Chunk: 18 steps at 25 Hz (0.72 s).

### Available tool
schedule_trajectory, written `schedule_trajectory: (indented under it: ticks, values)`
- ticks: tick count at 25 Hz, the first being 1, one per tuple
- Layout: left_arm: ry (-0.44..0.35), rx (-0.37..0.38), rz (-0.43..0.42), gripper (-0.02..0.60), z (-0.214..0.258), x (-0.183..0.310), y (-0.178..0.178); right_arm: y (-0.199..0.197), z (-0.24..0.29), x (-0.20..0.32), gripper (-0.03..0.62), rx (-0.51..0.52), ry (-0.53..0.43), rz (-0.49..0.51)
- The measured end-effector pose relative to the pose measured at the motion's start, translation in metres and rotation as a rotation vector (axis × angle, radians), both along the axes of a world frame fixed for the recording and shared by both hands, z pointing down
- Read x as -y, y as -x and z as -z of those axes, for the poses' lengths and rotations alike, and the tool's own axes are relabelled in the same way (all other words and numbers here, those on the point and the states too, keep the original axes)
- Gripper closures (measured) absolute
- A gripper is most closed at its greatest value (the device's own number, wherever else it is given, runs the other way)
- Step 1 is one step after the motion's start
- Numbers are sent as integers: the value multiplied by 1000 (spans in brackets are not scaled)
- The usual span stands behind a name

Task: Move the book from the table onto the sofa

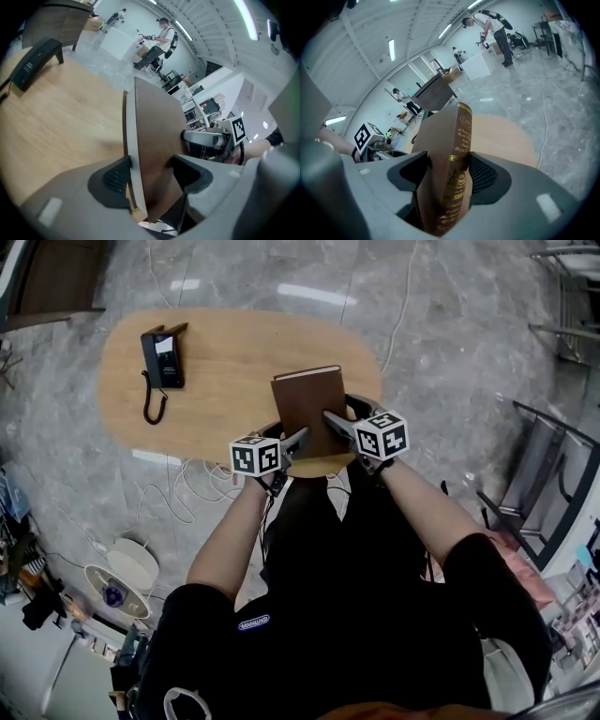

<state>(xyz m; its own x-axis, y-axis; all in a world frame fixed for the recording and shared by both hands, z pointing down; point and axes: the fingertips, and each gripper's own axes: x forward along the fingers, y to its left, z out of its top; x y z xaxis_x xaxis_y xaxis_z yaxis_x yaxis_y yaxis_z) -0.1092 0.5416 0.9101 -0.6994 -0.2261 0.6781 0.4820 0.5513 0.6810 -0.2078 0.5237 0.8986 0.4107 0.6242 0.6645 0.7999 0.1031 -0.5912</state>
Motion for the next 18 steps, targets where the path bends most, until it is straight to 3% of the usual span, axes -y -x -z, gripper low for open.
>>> schedule_trajectory:
  ticks: [7, 18]
  values:
    - [69, 72, -15, 290, 77, -16, 6, 6, 81, -12, 292, 41, 92, -39]
    - [107, 170, -13, 301, 175, -16, -6, -3, 188, -15, 303, 79, 195, -50]
